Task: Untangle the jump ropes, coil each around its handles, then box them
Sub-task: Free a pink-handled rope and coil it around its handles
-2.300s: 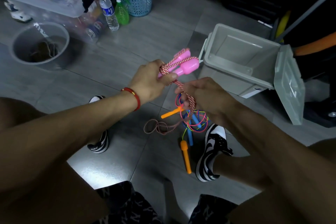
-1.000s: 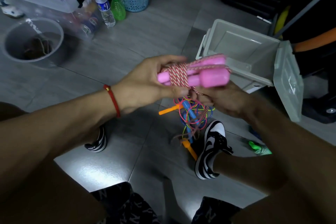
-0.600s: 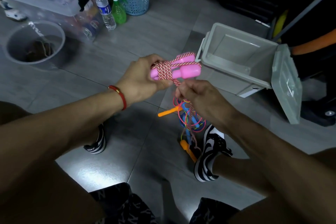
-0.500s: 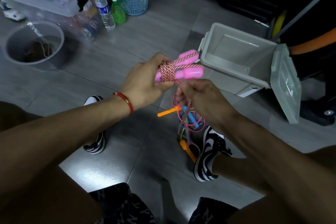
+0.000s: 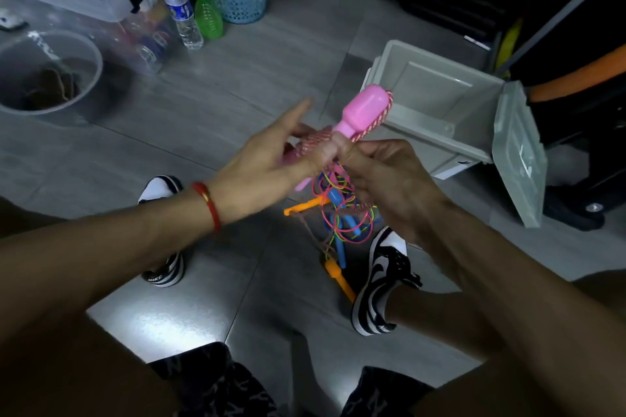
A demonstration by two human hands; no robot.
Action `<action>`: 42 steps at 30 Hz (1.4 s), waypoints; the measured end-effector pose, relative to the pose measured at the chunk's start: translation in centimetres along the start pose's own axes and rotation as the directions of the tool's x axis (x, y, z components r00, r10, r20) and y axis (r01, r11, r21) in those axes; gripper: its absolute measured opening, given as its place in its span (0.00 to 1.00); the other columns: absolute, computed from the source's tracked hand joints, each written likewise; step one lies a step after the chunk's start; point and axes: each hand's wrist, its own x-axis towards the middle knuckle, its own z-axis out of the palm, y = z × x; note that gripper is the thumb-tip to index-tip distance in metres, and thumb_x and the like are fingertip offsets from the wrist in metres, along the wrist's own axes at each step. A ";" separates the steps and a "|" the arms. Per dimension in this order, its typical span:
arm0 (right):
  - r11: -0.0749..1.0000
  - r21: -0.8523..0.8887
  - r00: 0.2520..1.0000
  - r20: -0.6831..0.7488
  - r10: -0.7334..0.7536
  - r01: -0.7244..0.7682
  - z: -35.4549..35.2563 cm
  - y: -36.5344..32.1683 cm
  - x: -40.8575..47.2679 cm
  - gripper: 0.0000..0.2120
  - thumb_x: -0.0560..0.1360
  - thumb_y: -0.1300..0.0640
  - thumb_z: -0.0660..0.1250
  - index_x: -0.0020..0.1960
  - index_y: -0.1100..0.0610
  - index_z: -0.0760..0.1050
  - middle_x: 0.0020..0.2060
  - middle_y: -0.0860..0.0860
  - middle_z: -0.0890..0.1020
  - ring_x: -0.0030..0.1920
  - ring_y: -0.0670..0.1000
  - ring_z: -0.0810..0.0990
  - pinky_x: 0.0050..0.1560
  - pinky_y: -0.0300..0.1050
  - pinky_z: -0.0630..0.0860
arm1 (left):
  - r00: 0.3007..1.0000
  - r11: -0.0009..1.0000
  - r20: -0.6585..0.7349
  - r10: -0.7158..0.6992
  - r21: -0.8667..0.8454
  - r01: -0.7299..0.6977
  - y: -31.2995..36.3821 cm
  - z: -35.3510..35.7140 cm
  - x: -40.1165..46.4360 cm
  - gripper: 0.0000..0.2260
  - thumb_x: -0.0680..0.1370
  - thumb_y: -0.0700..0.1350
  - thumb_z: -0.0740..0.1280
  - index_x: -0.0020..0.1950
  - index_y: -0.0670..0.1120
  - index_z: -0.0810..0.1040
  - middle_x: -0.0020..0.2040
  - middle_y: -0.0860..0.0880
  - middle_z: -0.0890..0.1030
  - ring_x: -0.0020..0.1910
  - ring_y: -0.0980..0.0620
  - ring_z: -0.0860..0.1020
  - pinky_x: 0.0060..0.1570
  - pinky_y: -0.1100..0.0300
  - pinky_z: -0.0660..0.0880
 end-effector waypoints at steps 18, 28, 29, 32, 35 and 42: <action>0.631 -0.776 1.000 0.007 0.012 -0.002 1.0 1.4 0.8 0.10 0.84 0.55 0.55 0.50 0.59 0.71 0.44 0.56 0.76 0.46 0.57 0.75 0.47 0.48 0.69 | 0.935 0.947 -0.179 -0.306 0.040 0.318 -3.4 -0.1 3.3 0.21 0.66 0.58 0.71 0.54 0.49 0.83 0.41 0.47 0.84 0.38 0.50 0.80 0.44 0.48 0.81; 0.296 -0.884 0.910 0.266 -0.318 0.362 -1.3 -0.3 0.3 0.13 0.78 0.50 0.65 0.56 0.57 0.80 0.50 0.57 0.84 0.53 0.62 0.79 0.54 0.51 0.72 | 0.998 0.718 0.048 -0.032 0.696 -0.010 -2.3 -0.3 2.7 0.18 0.76 0.53 0.70 0.65 0.54 0.74 0.55 0.44 0.82 0.56 0.38 0.79 0.49 0.51 0.76; 0.266 -0.890 0.912 0.294 -0.285 0.370 -1.4 -0.4 0.5 0.13 0.76 0.48 0.67 0.55 0.56 0.80 0.50 0.56 0.84 0.53 0.61 0.79 0.53 0.51 0.73 | 0.993 0.677 0.116 -0.029 0.733 -0.066 -1.9 -0.1 2.4 0.19 0.77 0.53 0.69 0.67 0.52 0.73 0.56 0.44 0.81 0.57 0.38 0.78 0.50 0.51 0.75; 0.238 -0.916 0.922 0.248 -0.298 0.324 -2.3 -0.6 1.1 0.17 0.71 0.41 0.65 0.46 0.55 0.80 0.43 0.55 0.83 0.48 0.60 0.79 0.49 0.51 0.74 | 0.968 0.650 0.249 0.012 0.734 -0.197 -0.7 0.9 1.2 0.23 0.76 0.57 0.69 0.69 0.52 0.72 0.57 0.44 0.80 0.58 0.40 0.78 0.53 0.51 0.76; 0.347 -0.882 0.929 0.217 -0.299 0.318 -3.2 -0.7 1.6 0.10 0.72 0.46 0.73 0.43 0.53 0.82 0.39 0.53 0.84 0.45 0.57 0.81 0.47 0.47 0.72 | 0.970 0.678 0.234 0.066 0.702 -0.216 0.4 1.3 0.5 0.21 0.74 0.67 0.67 0.58 0.53 0.76 0.50 0.48 0.82 0.52 0.44 0.80 0.47 0.55 0.74; 0.704 -0.647 0.940 0.328 -0.090 0.293 -5.1 -1.8 2.2 0.09 0.66 0.50 0.81 0.41 0.51 0.84 0.35 0.45 0.84 0.36 0.40 0.80 0.42 0.38 0.75 | 0.955 0.717 0.289 0.075 0.650 -0.253 1.5 0.4 0.3 0.21 0.72 0.65 0.71 0.61 0.57 0.78 0.55 0.53 0.83 0.56 0.47 0.79 0.51 0.57 0.72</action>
